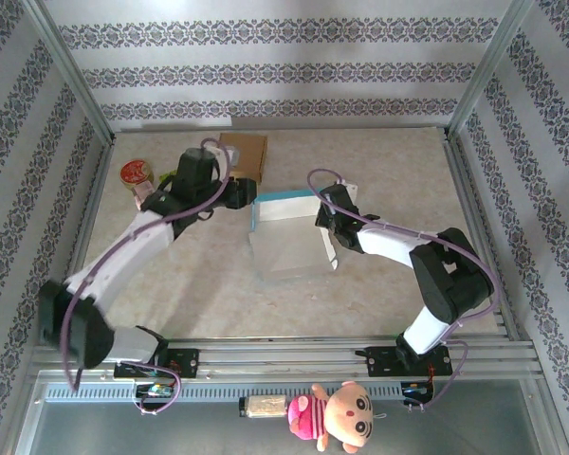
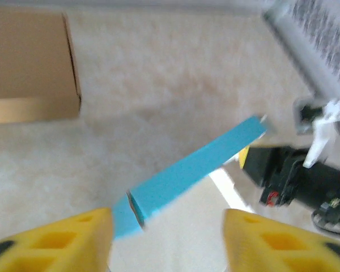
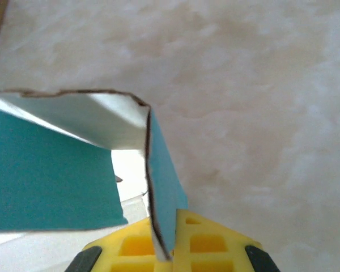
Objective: Fold the paper box
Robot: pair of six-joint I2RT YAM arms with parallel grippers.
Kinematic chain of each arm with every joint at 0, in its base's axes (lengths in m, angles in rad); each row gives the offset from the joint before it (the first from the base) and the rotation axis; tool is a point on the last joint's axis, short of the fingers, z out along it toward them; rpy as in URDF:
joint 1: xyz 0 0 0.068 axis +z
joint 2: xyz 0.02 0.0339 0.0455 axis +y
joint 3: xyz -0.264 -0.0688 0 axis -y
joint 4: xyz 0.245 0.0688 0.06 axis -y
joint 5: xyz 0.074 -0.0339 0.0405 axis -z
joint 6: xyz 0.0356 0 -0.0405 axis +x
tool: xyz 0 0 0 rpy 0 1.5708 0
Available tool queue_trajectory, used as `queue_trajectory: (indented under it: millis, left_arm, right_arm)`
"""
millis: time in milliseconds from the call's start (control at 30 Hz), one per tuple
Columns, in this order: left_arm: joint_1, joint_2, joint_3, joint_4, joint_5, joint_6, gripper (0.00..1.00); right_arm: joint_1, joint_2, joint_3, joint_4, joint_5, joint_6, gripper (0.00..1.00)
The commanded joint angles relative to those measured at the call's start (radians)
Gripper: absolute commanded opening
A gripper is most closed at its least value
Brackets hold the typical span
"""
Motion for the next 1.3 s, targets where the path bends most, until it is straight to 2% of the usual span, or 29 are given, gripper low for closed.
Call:
queue_trajectory:
  millis: [0,67,133,267,400,533,600,833,1067,1167,1267]
  left_arm:
    - [-0.128,-0.076,-0.103,0.099,-0.204,-0.094,0.37]
    - [-0.193,-0.096,-0.155,0.127,-0.246,-0.139,0.26]
    - [-0.232,-0.081,-0.211,0.175,-0.24,-0.186,0.17]
    - [-0.251,0.038,-0.257,0.309,-0.132,-0.203,0.01]
    - [-0.254,0.238,-0.24,0.476,-0.005,-0.213,0.0]
    - [-0.254,0.442,-0.198,0.711,0.125,-0.315,0.0]
    - [-0.256,0.529,-0.147,0.757,0.173,-0.343,0.0]
    - [-0.283,0.683,-0.016,0.693,0.237,-0.343,0.0]
    - [-0.306,0.753,0.012,0.647,0.31,-0.299,0.0]
    - [-0.307,0.796,0.081,0.534,0.333,-0.235,0.0]
    - [-0.306,0.821,0.111,0.445,0.298,-0.172,0.0]
  right_arm:
    - [0.015,-0.042,0.012,-0.08,0.143,0.08,0.01]
    - [0.023,-0.056,0.012,-0.106,0.19,0.107,0.01]
    - [0.029,-0.072,0.007,-0.127,0.23,0.13,0.02]
    - [0.03,-0.081,0.01,-0.163,0.253,0.155,0.03]
    - [0.03,-0.065,0.021,-0.179,0.223,0.155,0.04]
    - [0.029,-0.064,0.005,-0.173,0.221,0.187,0.04]
    - [0.026,-0.063,0.001,-0.174,0.219,0.198,0.04]
    - [0.015,-0.049,-0.003,-0.188,0.203,0.246,0.03]
    - [0.009,-0.021,0.016,-0.211,0.185,0.267,0.02]
    - [0.007,-0.01,0.027,-0.213,0.168,0.26,0.03]
    - [0.007,-0.01,0.03,-0.215,0.162,0.261,0.02]
